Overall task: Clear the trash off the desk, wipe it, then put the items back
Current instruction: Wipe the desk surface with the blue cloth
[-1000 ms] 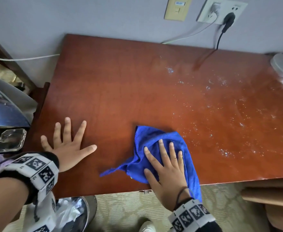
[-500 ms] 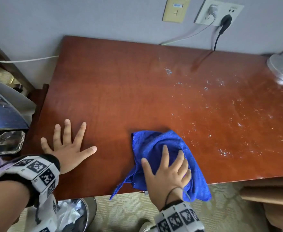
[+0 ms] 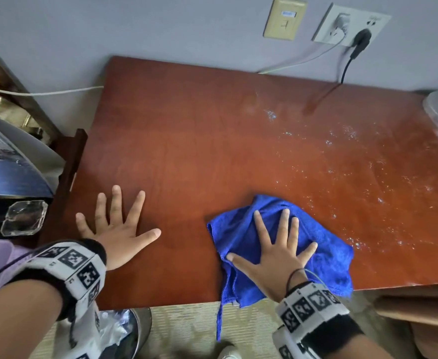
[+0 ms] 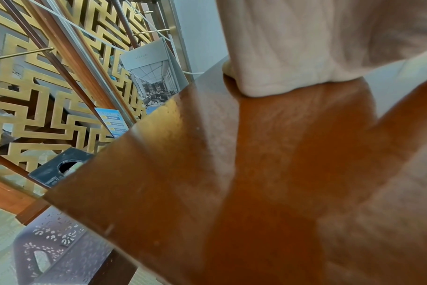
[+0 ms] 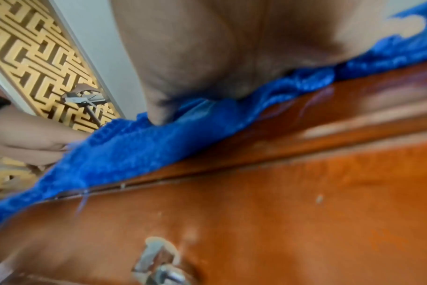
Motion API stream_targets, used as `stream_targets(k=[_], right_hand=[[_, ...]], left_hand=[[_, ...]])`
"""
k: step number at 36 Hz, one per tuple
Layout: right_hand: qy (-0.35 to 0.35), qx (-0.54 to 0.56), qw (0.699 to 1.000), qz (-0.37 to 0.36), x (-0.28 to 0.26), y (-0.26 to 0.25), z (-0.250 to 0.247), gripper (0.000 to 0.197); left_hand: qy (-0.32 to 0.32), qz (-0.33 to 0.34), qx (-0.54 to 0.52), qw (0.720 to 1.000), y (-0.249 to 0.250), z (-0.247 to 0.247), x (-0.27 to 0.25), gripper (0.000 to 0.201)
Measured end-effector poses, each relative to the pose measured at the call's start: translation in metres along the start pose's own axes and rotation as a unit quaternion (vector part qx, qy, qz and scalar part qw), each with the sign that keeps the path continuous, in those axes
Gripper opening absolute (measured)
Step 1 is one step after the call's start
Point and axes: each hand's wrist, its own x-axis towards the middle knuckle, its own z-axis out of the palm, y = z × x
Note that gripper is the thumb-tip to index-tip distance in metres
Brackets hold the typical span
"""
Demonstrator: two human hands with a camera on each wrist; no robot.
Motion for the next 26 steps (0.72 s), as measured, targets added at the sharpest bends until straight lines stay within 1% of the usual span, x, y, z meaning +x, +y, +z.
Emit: stream_targets(k=[3, 8, 12, 14, 17, 19, 23, 26], right_hand=[[-0.027, -0.009, 1.0, -0.013, 0.005, 0.001, -0.007, 0.108], [-0.081, -0.032, 0.996, -0.013, 0.011, -0.001, -0.018, 0.11], [-0.104, -0.032, 0.994, -0.013, 0.019, -0.005, -0.025, 0.114], [-0.115, -0.032, 0.993, -0.014, 0.021, -0.006, -0.03, 0.114], [-0.124, -0.038, 0.991, -0.02, 0.028, -0.008, -0.035, 0.114], [-0.131, -0.043, 0.99, -0.029, 0.034, -0.009, -0.039, 0.114], [-0.135, -0.055, 0.988, -0.054, 0.05, -0.01, -0.047, 0.112], [-0.145, -0.061, 0.985, -0.064, 0.061, -0.012, -0.055, 0.112]], left_hand=[[-0.001, -0.003, 0.004, 1.0, 0.0, 0.0, 0.001, 0.083], [0.01, -0.013, 0.008, 1.0, 0.001, 0.001, -0.001, 0.084], [0.021, -0.029, 0.002, 0.999, 0.003, 0.0, -0.004, 0.09], [0.053, -0.05, 0.008, 0.997, 0.009, -0.003, -0.008, 0.089], [0.113, -0.077, 0.02, 0.99, 0.025, -0.016, -0.009, 0.079], [0.133, -0.082, 0.024, 0.987, 0.04, -0.026, -0.002, 0.078], [0.171, -0.055, 0.002, 0.984, 0.072, -0.04, 0.02, 0.081], [0.177, -0.034, -0.015, 0.983, 0.094, -0.043, 0.03, 0.079]])
